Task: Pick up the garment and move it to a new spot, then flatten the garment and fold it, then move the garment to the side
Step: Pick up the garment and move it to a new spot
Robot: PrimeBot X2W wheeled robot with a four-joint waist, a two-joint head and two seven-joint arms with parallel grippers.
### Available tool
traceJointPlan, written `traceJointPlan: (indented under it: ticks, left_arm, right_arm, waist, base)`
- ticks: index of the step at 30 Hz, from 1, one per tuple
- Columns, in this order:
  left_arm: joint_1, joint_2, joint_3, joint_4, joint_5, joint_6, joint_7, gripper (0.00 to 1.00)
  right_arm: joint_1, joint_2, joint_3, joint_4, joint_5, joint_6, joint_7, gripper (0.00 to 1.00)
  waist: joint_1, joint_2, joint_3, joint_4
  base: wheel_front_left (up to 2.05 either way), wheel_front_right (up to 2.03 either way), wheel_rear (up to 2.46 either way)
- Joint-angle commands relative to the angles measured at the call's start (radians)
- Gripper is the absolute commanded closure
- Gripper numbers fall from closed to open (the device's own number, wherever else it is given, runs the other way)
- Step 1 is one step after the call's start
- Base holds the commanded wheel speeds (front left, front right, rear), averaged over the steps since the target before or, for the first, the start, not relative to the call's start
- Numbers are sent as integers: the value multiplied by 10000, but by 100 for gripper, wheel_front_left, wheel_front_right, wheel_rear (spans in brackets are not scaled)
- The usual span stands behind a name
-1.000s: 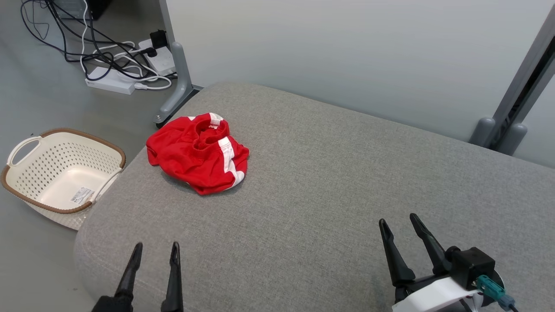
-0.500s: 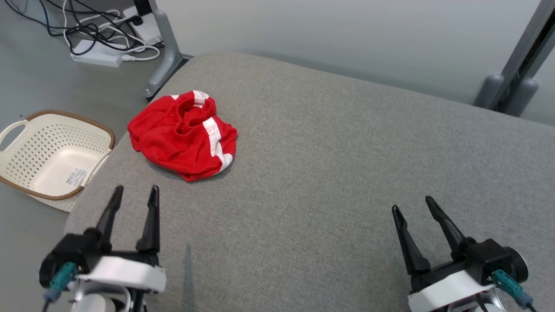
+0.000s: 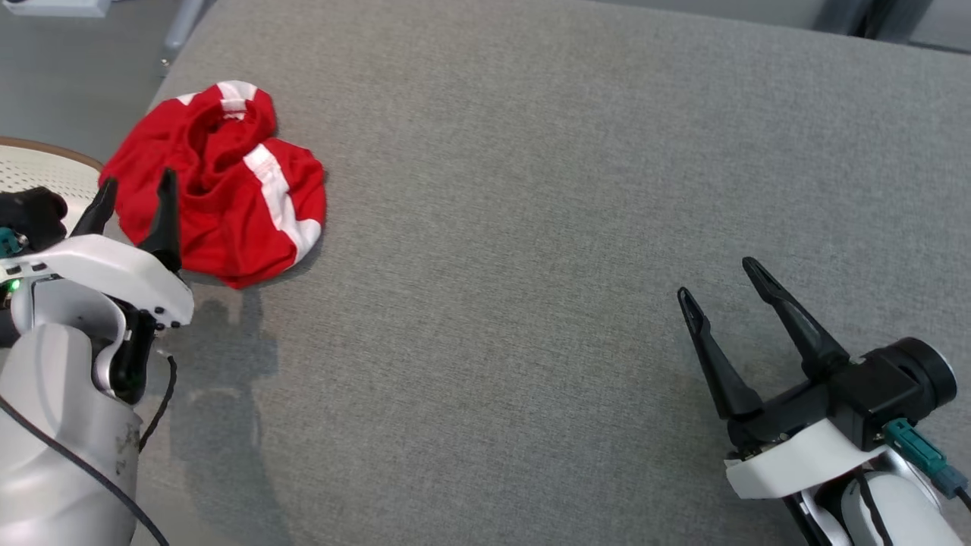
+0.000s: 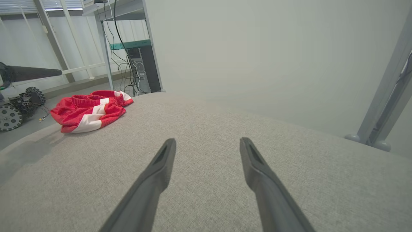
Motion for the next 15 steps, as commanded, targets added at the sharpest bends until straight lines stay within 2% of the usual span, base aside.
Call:
traceJointPlan:
  ticks: [1, 5, 15]
  left_arm:
    - [-211, 58, 30, 200, -99, -17, 88, 0]
    - [-1100, 437, -163, 1684, -25, -87, 498, 0]
    - [-2505, 669, -311, 4257, -94, 37, 460, 0]
  right_arm:
    - [-116, -71, 30, -82, -52, 2, 62, 0]
    - [-237, -141, 101, -504, -96, 2, 252, 0]
    - [-278, -241, 254, -874, -209, 2, 428, 0]
  waist:
    - [0, 0, 429, -394]
    - [0, 0, 781, -691]
    - [0, 0, 1378, -1141]
  base:
    - [0, 0, 0]
    - [0, 0, 0]
    - [0, 0, 0]
